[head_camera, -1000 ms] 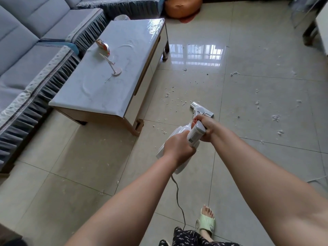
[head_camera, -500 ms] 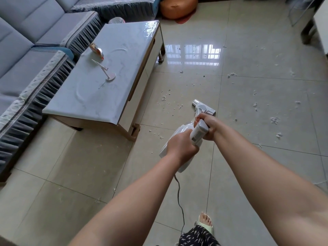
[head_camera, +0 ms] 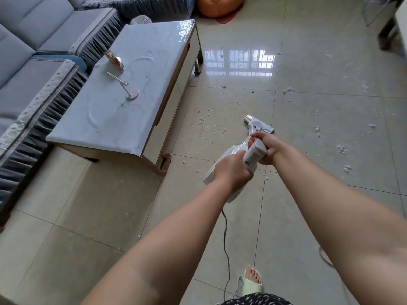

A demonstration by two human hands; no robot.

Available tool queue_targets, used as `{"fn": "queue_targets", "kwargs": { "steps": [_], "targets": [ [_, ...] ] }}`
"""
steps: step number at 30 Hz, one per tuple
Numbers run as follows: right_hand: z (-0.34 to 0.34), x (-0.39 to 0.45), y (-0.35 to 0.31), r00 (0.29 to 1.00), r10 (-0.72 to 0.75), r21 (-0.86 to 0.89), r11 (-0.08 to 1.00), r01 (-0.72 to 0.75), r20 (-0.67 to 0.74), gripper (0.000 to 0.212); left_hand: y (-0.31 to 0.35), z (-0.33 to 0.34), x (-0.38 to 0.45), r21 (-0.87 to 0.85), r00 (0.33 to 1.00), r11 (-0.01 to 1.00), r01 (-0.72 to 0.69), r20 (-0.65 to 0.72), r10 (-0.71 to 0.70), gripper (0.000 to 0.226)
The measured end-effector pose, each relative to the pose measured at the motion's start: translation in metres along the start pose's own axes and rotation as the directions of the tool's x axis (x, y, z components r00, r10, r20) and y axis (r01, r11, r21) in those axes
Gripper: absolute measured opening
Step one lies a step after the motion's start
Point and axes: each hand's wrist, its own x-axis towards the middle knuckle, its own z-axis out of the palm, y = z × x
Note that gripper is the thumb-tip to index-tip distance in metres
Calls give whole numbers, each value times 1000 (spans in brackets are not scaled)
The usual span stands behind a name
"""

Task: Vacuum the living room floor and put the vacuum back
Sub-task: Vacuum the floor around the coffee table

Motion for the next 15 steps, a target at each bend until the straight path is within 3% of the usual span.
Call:
{"fn": "queue_targets", "kwargs": {
  "steps": [3, 7, 12, 15],
  "targets": [
    [3, 0, 10, 999, 48, 88, 995, -49, 16, 11, -12, 1, -1, 28, 1000, 1000, -8, 16, 7, 15],
    [6, -3, 36, 991, 121, 135, 983, -128, 60, 23, -35, -1, -21, 27, 1000, 1000, 6, 16, -7, 15],
    [16, -9, 72, 993, 105, 147, 983, -112, 50, 30, -58, -7, -58, 37, 1000, 999, 5, 4, -6, 14],
    [25, -14, 96, 991, 99, 227, 967, -117, 89, 12, -68, -10, -80, 27, 1000, 1000, 5, -18, -4, 16]
  ]
}}
